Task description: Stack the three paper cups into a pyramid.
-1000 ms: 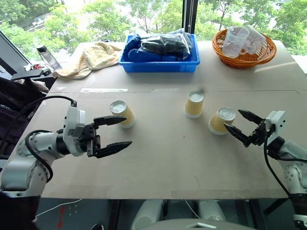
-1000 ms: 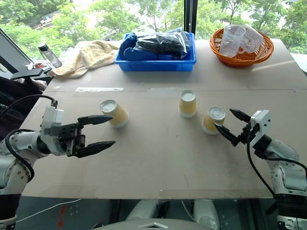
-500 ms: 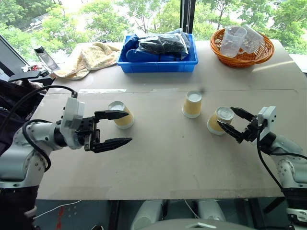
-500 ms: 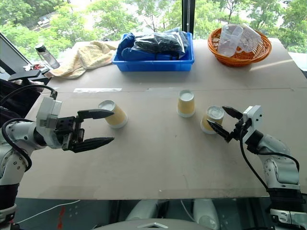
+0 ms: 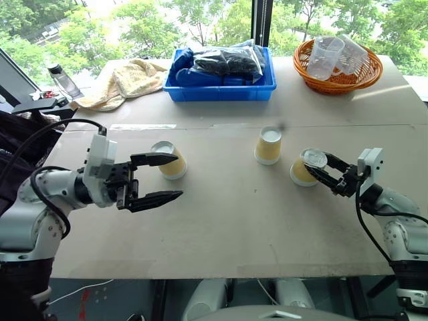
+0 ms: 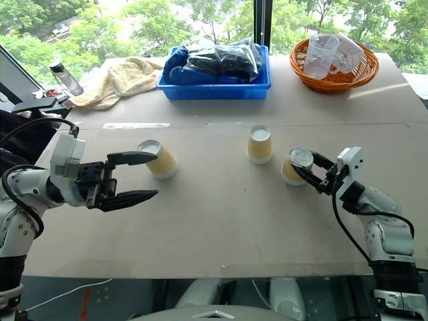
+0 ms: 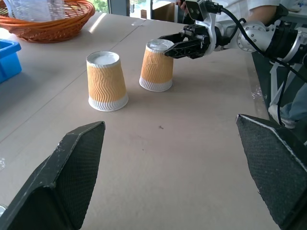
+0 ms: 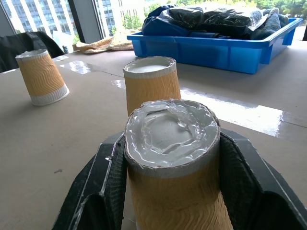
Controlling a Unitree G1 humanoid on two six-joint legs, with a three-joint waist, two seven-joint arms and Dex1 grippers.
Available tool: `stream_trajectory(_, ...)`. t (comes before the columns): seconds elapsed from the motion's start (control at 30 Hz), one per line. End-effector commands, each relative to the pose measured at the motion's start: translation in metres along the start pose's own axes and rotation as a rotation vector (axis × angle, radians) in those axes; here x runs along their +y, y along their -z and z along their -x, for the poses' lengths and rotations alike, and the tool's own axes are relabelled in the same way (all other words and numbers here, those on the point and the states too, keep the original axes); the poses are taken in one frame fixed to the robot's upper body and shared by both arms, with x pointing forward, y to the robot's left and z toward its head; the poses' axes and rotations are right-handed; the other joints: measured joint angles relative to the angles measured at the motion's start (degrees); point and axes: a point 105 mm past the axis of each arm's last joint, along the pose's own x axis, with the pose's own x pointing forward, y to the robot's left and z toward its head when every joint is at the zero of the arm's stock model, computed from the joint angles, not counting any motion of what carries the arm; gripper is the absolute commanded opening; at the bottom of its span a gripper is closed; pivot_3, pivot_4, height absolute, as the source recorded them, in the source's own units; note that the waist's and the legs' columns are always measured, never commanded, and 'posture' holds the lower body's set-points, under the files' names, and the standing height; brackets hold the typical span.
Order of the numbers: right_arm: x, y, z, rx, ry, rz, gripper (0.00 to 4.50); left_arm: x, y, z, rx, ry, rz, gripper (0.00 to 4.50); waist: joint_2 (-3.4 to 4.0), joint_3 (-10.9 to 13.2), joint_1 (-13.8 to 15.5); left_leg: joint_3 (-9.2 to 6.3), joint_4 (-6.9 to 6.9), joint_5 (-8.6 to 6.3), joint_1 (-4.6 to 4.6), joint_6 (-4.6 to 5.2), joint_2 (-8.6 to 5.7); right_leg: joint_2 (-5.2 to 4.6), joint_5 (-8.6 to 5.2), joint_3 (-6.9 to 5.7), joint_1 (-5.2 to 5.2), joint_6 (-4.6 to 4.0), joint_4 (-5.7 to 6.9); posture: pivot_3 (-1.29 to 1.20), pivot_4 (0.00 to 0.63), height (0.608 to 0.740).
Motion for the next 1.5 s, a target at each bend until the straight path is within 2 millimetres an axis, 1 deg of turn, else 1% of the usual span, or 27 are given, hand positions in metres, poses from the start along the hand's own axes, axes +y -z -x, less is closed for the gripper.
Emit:
stream_trajectory(0.03,0.000,-0.008,0.000,-0.024,-0.008,0.026,1.89,0.001,-0.007,0.005,-0.006,-0.010,-0.040,4.50,0.00,0.00,0.00,0.00,0.00,0.00,0.00,0.00,0.00,0.00,0.00,0.00,0.00,0.00,0.00,0.00,0.150,0.740)
stream_trajectory(0.2,0.005,-0.008,0.004,-0.014,-0.032,0.027,1.89,0.002,-0.006,0.005,-0.005,-0.007,-0.037,4.50,0.00,0.00,0.01,0.00,0.00,0.00,0.00,0.00,0.00,0.00,0.00,0.00,0.00,0.00,0.00,0.00,0.150,0.740)
stream_trajectory(0.3,0.021,-0.009,0.009,0.009,-0.117,-0.003,1.89,0.002,-0.005,0.006,-0.003,-0.003,-0.036,4.50,0.00,0.00,0.11,0.00,0.00,0.00,-0.01,0.00,0.00,0.00,0.00,0.00,-0.01,0.00,0.00,0.00,0.150,0.740)
stream_trajectory(0.4,0.037,-0.003,0.014,0.077,-0.194,-0.037,1.89,0.002,-0.005,0.006,-0.003,0.005,-0.035,4.50,-0.01,0.00,0.12,-0.01,0.00,0.00,-0.03,0.00,0.00,-0.01,0.00,-0.01,0.00,0.00,-0.02,0.00,0.150,0.740)
stream_trajectory(0.57,0.053,-0.002,0.016,0.101,-0.248,-0.030,1.89,0.003,-0.004,0.005,0.000,0.020,-0.037,4.50,-0.01,0.00,0.04,-0.01,0.01,0.00,-0.01,0.00,0.00,0.00,0.00,-0.01,0.00,0.00,0.03,0.00,0.150,0.740)
stream_trajectory(0.67,0.068,-0.002,0.006,0.096,-0.302,-0.024,1.89,0.005,-0.004,0.006,0.002,0.021,-0.039,4.50,-0.02,0.00,0.01,0.00,0.03,0.00,-0.01,0.00,0.00,0.00,0.00,0.00,0.00,0.00,0.05,0.00,0.150,0.740)
stream_trajectory(0.73,0.086,0.000,-0.007,0.097,-0.371,-0.005,1.89,0.006,-0.005,0.006,0.002,0.023,-0.041,4.50,-0.02,0.00,-0.04,-0.01,0.03,0.00,0.00,-0.01,0.00,0.00,0.00,0.00,-0.01,0.00,0.06,0.00,0.150,0.740)
stream_trajectory(0.83,0.116,0.002,-0.040,0.065,-0.490,-0.004,1.89,0.007,-0.004,0.005,0.004,0.038,-0.042,4.50,-0.09,0.05,-0.33,-0.01,0.03,0.02,0.01,-0.04,0.01,0.01,0.00,0.01,-0.03,0.00,0.13,0.00,0.150,0.740)
stream_trajectory(0.93,0.132,0.004,-0.057,0.056,-0.568,0.012,1.89,0.007,-0.005,0.005,0.006,0.049,-0.041,4.50,-0.10,0.05,-0.36,-0.01,0.04,0.05,-0.02,-0.08,0.00,0.01,0.00,0.01,-0.12,0.00,0.21,0.00,0.150,0.740)
stream_trajectory(1.03,0.146,-0.002,-0.074,0.009,-0.639,-0.002,1.89,0.005,-0.008,0.007,0.014,0.069,-0.039,4.50,-0.18,0.07,-0.25,-0.01,0.07,0.05,-0.07,-0.08,0.00,0.00,0.00,0.00,-0.14,0.00,0.18,0.00,0.150,0.740)
stream_trajectory(1.2,0.144,-0.001,-0.087,0.009,-0.643,0.017,1.89,0.003,-0.008,0.012,0.036,0.096,-0.021,4.50,-0.19,0.08,-0.24,-0.04,0.08,0.05,-0.07,-0.08,0.00,0.01,0.00,-0.03,-0.22,0.00,0.19,0.00,0.150,0.740)
stream_trajectory(1.33,0.143,0.001,-0.089,0.014,-0.644,0.013,1.89,-0.003,-0.006,0.018,0.071,0.133,0.020,4.50,-0.18,0.08,-0.49,-0.03,0.07,0.05,-0.08,-0.08,0.00,0.02,0.00,-0.01,-0.25,0.00,0.21,0.00,0.150,0.740)
stream_trajectory(1.43,0.146,0.003,-0.088,0.021,-0.655,-0.004,1.89,-0.004,-0.005,0.024,0.094,0.140,0.034,4.50,-0.19,0.08,-1.00,-0.03,0.07,0.05,-0.10,-0.08,0.00,0.02,0.00,-0.02,-0.28,0.00,0.23,0.00,0.150,0.740)
stream_trajectory(1.5,0.148,0.003,-0.088,0.019,-0.662,-0.012,2.94,-0.003,-0.002,0.026,0.113,0.139,0.031,4.50,-0.19,0.08,-1.20,-0.03,0.07,0.05,-0.09,-0.09,0.00,0.02,0.00,-0.01,-0.28,0.00,0.24,0.00,0.150,0.740)
